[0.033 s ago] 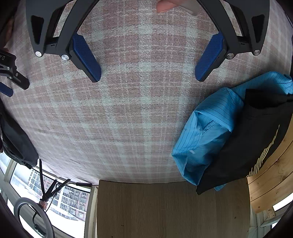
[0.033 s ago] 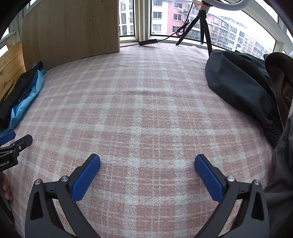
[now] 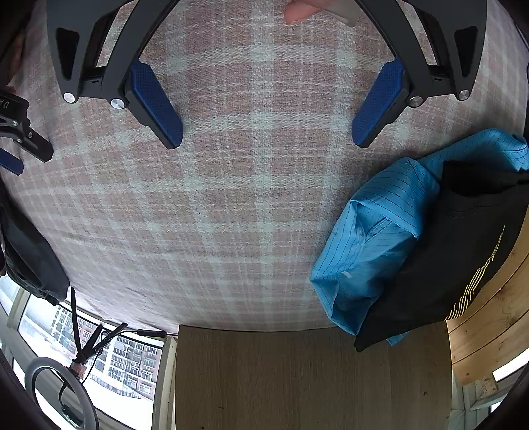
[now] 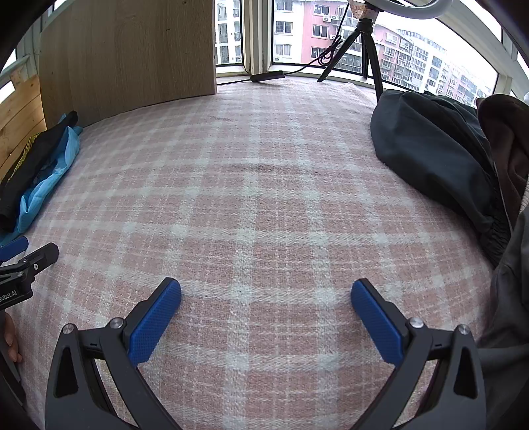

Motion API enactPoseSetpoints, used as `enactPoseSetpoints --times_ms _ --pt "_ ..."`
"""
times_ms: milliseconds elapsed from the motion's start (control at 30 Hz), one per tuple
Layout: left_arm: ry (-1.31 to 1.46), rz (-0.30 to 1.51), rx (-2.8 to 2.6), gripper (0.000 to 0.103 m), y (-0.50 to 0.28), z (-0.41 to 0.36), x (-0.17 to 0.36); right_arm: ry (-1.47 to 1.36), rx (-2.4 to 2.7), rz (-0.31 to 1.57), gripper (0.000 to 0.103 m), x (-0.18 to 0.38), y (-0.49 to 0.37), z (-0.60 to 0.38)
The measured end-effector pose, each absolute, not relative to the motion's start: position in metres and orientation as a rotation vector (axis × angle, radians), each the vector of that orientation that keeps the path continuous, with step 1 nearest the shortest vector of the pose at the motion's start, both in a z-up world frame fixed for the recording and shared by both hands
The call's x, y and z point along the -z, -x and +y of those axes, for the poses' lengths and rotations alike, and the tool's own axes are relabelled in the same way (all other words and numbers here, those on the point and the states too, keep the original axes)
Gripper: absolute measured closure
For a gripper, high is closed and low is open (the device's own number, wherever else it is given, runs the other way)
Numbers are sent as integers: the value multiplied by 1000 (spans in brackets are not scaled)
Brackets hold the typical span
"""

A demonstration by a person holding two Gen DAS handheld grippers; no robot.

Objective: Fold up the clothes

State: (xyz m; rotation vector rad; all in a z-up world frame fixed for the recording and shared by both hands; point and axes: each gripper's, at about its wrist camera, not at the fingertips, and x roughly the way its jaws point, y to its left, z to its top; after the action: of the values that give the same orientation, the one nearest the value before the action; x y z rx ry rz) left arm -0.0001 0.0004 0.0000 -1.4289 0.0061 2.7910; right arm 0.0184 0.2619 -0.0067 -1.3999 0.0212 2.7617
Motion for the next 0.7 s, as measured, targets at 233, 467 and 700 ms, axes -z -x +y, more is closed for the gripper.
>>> enactPoseSetpoints --times_ms 233,467,700 --pt "1428 1 -2791 0 1 0 1 1400 -2761 20 0 7 -18 262" --pt "1429 -1 -2792 0 1 2 1 1400 -2761 20 0 7 -18 262" --pt "1429 -3 -2791 0 2 0 2 1400 -2761 20 0 7 -18 262"
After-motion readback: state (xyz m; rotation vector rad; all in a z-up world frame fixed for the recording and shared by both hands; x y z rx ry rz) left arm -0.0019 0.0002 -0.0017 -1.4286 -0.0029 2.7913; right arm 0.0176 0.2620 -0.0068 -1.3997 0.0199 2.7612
